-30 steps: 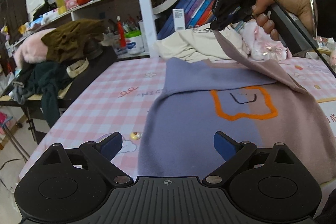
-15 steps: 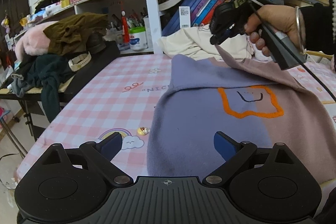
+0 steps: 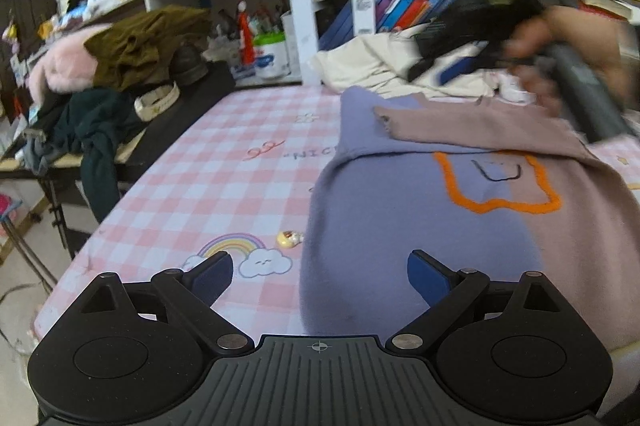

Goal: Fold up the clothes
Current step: 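Fold the mauve sleeve across the sweater body with the right gripper and release, then grasp the lavender side edge with the left gripper while the right gripper grasps the mauve side edge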

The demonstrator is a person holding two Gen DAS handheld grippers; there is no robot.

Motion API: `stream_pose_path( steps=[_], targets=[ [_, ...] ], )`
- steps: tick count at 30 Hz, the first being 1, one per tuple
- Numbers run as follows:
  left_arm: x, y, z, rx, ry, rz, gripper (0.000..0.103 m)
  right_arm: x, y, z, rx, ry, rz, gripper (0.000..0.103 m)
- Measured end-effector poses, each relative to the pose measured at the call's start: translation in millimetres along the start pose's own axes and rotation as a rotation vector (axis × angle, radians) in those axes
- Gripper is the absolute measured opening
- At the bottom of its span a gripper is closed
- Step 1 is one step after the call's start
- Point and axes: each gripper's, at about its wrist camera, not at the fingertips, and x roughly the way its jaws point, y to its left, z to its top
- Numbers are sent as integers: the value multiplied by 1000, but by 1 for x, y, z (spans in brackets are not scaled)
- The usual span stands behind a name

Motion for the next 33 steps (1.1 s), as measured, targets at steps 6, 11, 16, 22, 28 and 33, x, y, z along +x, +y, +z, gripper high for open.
stream_pose_path(
  steps=[6,11,16,22,28,33],
  targets=[
    [15,22,5,-50,61,-71,96,-58,-33,-56,-7,96,-94,45],
    [21,34,3,-109,155,-153,95,-111,-58,-106,36,184,-179,49],
    [23,39,-5,-150,231,-225,76,-155,-70,-155,144,231,-232,50],
    [33,53,-12,-262,304,-278,40,-190,-77,-209,358,268,-277,42],
    [45,68,-14,-399,340,-331,40,-201,-77,-229,477,220,-289,39],
    [52,71,-11,-450,348,-349,4,-199,-70,-222,452,176,-262,10]
  ],
)
